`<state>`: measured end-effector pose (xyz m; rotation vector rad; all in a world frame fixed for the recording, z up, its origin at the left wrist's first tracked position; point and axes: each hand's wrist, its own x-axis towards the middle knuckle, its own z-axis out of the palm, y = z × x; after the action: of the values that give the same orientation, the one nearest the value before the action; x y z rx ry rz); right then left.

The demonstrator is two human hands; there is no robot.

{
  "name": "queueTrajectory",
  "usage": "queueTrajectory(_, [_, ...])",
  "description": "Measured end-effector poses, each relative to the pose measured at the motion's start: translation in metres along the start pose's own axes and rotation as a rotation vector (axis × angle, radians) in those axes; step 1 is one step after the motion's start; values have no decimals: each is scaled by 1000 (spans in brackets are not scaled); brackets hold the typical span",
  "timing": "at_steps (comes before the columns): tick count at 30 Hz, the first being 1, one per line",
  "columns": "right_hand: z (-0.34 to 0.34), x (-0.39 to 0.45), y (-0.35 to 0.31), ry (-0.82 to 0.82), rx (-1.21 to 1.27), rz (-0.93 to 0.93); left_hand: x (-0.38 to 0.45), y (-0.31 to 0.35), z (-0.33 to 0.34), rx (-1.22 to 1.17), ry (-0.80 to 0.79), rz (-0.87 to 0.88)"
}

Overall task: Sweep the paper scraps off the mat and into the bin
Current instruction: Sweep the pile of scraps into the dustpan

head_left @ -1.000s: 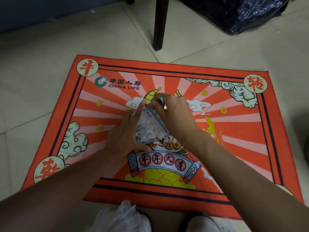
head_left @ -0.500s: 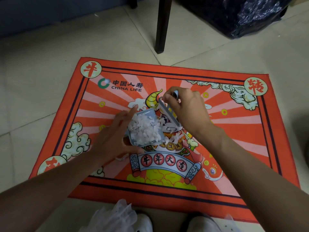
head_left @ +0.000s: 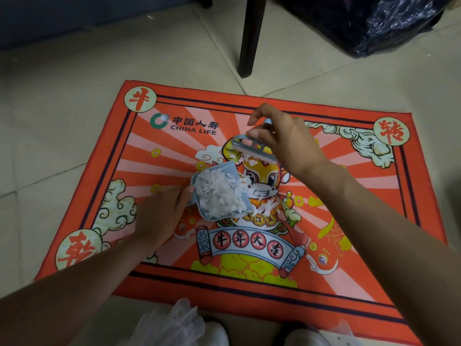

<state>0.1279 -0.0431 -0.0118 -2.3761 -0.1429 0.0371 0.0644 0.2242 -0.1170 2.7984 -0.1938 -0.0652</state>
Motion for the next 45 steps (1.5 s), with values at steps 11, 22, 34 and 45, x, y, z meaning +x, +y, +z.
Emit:
queueTrajectory(11, [8,15,9,-153,-26,-79,-3,-13,-10,-6,103,3])
queueTrajectory(22, [16,26,10,-188,-166,-125,-10,-23,-8,-9,94,-4])
queueTrajectory(34, [4,18,7,-290,-172,-139,-17,-24,-9,18,64,-37])
queueTrajectory(45, [-15,2,7,-198,-141,-137,-22,-18,-14,-12,93,-72])
